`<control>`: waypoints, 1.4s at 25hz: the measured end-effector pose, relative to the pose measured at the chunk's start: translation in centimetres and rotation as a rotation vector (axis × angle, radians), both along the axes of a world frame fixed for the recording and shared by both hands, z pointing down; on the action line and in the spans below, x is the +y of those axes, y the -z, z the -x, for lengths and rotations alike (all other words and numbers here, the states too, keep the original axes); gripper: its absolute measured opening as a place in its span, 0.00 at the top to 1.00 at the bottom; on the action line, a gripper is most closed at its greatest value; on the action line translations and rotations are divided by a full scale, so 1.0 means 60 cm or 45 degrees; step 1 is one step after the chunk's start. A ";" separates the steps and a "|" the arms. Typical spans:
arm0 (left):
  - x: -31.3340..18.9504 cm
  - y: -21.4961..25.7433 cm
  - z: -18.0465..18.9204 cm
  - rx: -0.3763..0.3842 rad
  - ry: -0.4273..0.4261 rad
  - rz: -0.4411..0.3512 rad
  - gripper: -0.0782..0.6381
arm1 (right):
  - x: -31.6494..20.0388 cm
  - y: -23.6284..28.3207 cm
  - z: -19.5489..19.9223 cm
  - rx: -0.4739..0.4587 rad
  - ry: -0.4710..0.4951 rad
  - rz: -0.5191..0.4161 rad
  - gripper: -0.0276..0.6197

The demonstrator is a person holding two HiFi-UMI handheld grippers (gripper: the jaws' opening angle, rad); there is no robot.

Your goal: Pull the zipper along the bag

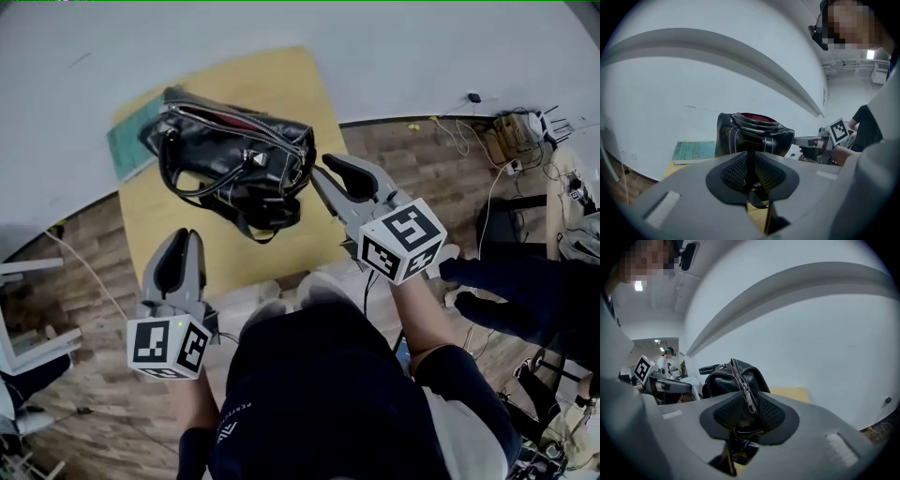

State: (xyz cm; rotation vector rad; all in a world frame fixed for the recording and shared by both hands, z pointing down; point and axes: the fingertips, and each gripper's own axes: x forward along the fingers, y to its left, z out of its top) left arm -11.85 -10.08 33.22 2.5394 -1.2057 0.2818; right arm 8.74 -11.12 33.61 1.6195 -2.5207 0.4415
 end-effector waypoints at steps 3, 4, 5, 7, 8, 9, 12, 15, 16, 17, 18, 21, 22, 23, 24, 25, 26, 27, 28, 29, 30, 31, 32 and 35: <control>-0.002 0.001 -0.006 -0.006 0.068 0.005 0.81 | -0.014 -0.002 0.009 0.005 0.112 -0.007 0.82; -0.003 0.000 -0.007 -0.008 0.088 0.010 0.81 | -0.017 -0.002 0.013 0.005 0.150 -0.011 0.82; -0.004 -0.001 -0.008 -0.010 0.105 0.013 0.81 | -0.020 -0.001 0.018 0.003 0.188 -0.016 0.82; -0.008 -0.002 -0.011 -0.011 0.137 0.016 0.81 | -0.025 0.000 0.025 -0.010 0.256 -0.023 0.82; -0.008 -0.002 -0.013 -0.010 0.153 0.017 0.81 | -0.028 0.000 0.027 -0.016 0.284 -0.023 0.82; -0.008 -0.002 -0.015 -0.009 0.169 0.018 0.81 | -0.030 0.000 0.028 -0.021 0.308 -0.023 0.82; -0.008 -0.002 -0.022 -0.013 0.212 0.020 0.81 | -0.034 -0.001 0.029 -0.034 0.372 -0.018 0.82; -0.008 -0.004 -0.028 -0.014 0.254 0.021 0.81 | -0.038 0.000 0.035 -0.020 0.436 -0.024 0.82; -0.008 -0.005 -0.031 -0.013 0.266 0.021 0.81 | -0.038 0.000 0.037 -0.002 0.456 -0.031 0.82; -0.007 -0.006 -0.034 -0.012 0.276 0.021 0.81 | -0.039 -0.001 0.040 0.021 0.475 -0.039 0.83; -0.006 -0.007 -0.037 -0.011 0.287 0.022 0.81 | -0.040 -0.002 0.042 0.046 0.489 -0.050 0.84; 0.000 -0.009 -0.042 -0.010 0.319 0.022 0.81 | -0.044 -0.006 0.048 0.093 0.521 -0.082 0.84; 0.002 -0.008 -0.042 -0.013 0.331 0.021 0.81 | -0.045 -0.008 0.049 0.095 0.532 -0.086 0.84; 0.005 -0.008 -0.042 -0.016 0.343 0.019 0.81 | -0.046 -0.010 0.050 0.098 0.542 -0.089 0.84; 0.008 -0.008 -0.041 -0.019 0.356 0.018 0.81 | -0.047 -0.013 0.051 0.107 0.551 -0.090 0.85; 0.010 -0.009 -0.039 -0.022 0.369 0.018 0.81 | -0.048 -0.016 0.052 0.122 0.559 -0.091 0.85; 0.013 -0.010 -0.038 -0.024 0.382 0.019 0.81 | -0.048 -0.019 0.053 0.139 0.563 -0.093 0.86; 0.016 -0.011 -0.036 -0.025 0.394 0.021 0.81 | -0.048 -0.022 0.054 0.150 0.566 -0.096 0.87; 0.018 -0.012 -0.035 -0.025 0.405 0.022 0.81 | -0.048 -0.024 0.055 0.155 0.567 -0.099 0.88; 0.020 -0.012 -0.034 -0.025 0.415 0.022 0.81 | -0.048 -0.025 0.056 0.155 0.569 -0.102 0.88; 0.022 -0.013 -0.034 -0.025 0.423 0.023 0.81 | -0.048 -0.024 0.056 0.153 0.572 -0.106 0.88; 0.024 -0.014 -0.034 -0.026 0.430 0.024 0.81 | -0.048 -0.024 0.056 0.151 0.575 -0.109 0.88; 0.025 -0.015 -0.035 -0.027 0.435 0.024 0.81 | -0.047 -0.023 0.055 0.149 0.580 -0.110 0.88; 0.028 -0.018 -0.038 -0.028 0.444 0.028 0.81 | -0.045 -0.020 0.052 0.141 0.594 -0.103 0.89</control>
